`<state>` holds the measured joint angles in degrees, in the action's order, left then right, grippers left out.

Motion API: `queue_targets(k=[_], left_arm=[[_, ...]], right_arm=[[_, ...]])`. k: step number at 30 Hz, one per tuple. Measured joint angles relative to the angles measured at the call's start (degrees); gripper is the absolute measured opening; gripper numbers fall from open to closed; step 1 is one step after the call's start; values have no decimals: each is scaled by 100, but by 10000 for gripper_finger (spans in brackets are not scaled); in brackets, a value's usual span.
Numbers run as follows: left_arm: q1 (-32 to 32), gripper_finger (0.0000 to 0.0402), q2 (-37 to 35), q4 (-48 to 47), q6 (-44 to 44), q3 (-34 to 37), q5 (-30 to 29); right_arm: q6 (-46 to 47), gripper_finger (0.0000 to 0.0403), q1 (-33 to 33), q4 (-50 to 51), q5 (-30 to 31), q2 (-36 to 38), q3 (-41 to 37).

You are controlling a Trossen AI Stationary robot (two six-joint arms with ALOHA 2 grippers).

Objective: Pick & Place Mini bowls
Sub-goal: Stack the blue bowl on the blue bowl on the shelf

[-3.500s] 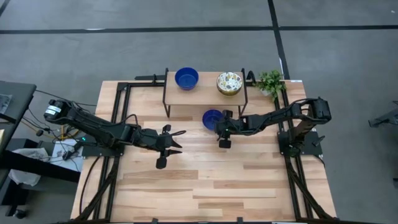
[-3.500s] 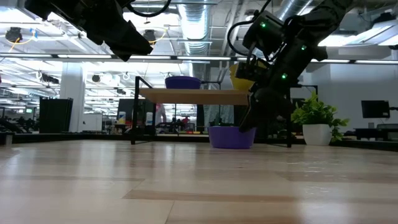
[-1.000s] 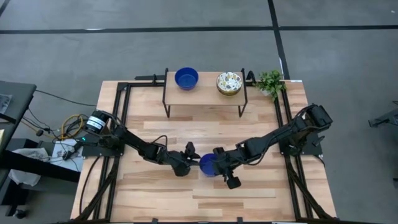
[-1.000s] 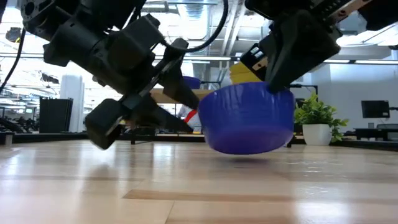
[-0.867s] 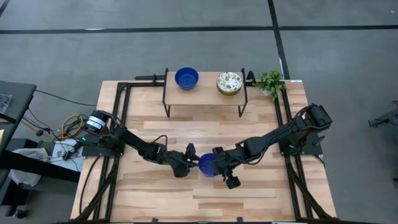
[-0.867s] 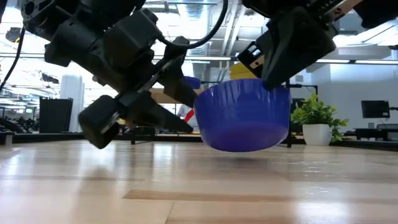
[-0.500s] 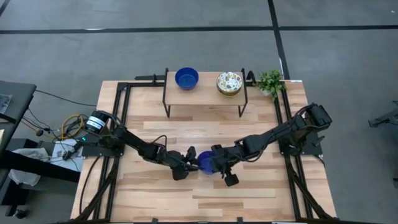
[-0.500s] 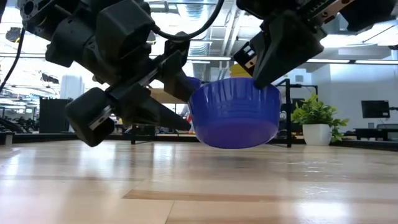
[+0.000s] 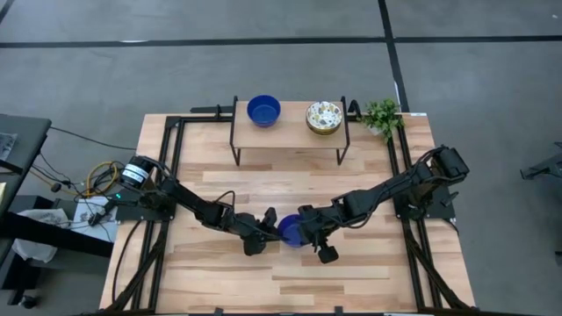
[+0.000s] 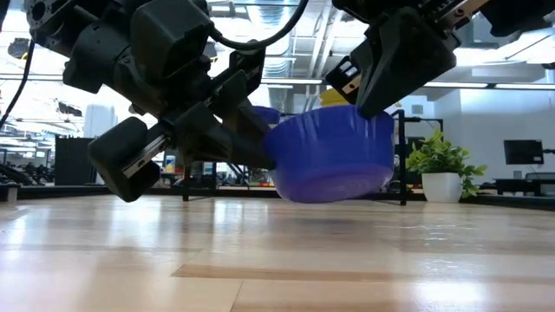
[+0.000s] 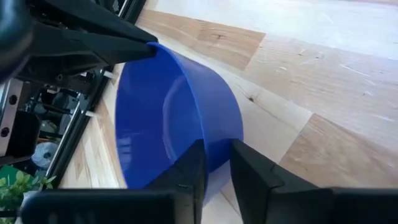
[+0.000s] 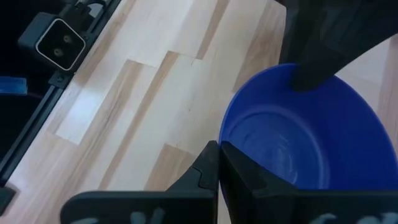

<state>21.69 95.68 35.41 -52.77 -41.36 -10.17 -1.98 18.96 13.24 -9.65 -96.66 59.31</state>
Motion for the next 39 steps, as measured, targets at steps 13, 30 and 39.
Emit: queue_targets(k=[13, 30, 39], left_arm=[[-7, 10, 2, -10, -7, 7, 295], [-207, 8, -205, -213, 1244, -15, -666], [-195, 8, -1924, -3164, 2760, -580, -1692]], right_arm=[[311, 10, -13, -455, -83, 13, 4], [478, 173, 100, 1468, -91, 681, 1127], [849, 163, 250, 2174, 1086, 1752, 756]])
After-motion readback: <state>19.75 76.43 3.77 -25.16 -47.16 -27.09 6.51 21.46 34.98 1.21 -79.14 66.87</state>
